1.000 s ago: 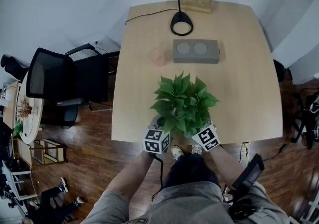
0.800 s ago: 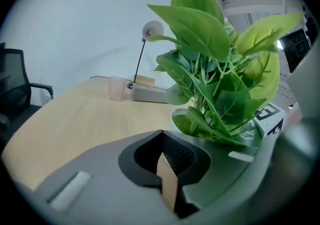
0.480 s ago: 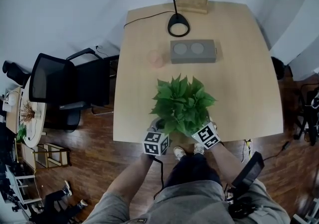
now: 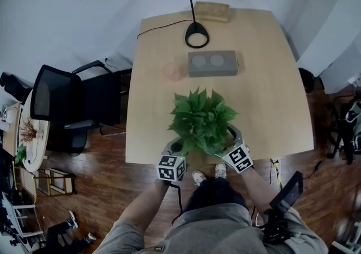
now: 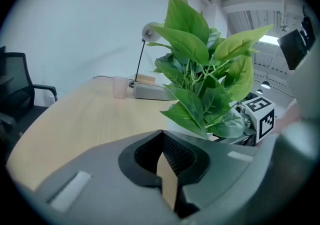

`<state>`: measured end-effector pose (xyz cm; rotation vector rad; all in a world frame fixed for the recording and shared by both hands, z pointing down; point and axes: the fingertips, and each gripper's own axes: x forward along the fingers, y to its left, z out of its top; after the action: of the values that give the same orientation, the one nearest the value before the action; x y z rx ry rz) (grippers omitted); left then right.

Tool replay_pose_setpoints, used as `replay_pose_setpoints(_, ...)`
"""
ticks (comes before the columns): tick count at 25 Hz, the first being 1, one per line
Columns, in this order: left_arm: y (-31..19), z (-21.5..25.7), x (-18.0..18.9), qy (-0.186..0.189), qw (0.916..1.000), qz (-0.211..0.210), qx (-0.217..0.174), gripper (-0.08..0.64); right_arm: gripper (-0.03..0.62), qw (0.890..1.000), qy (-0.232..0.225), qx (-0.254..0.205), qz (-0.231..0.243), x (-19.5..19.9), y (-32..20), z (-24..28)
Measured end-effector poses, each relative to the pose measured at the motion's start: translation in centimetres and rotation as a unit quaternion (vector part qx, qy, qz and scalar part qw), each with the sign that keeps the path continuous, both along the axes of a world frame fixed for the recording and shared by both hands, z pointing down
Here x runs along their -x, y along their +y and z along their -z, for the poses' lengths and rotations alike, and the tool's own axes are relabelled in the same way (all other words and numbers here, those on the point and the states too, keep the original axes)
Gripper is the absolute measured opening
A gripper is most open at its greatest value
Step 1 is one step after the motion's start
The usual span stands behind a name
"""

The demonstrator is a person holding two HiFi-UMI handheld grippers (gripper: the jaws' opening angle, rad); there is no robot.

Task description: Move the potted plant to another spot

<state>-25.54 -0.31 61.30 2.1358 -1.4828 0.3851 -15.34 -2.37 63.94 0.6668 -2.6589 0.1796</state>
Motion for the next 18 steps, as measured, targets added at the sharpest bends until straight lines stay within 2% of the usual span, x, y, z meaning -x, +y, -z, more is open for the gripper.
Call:
replay_pose_setpoints(4, 1.1, 0.4, 0.6, 0.016, 0.9998, 0.012, -0.009, -0.006, 0.54, 1.0, 0.011, -0.002, -0.02, -2.3, 1.1, 1.2)
replay_pose_setpoints(8, 2.2, 1.2, 1.1, 0.025, 0.999, 0.025, -0.026, -0.006, 0.54, 1.0, 0.014, -0.013, -0.021, -3.3, 2.3, 3.3)
replay_pose_setpoints(13, 5.2, 3.7, 1.1, 0.025, 0.997, 0.054, -0.049, -0.006, 0.527, 1.0, -0.017, -0.02, -0.013, -3.3, 4.3, 7.0)
replay_pose_setpoints(18, 9.0, 6.4, -2.2, 0.016, 0.9947, 0.055, -0.086, -0.006, 0.467, 0.998, -0.055, -0.021, 0.01, -3.4, 7.1, 10.0)
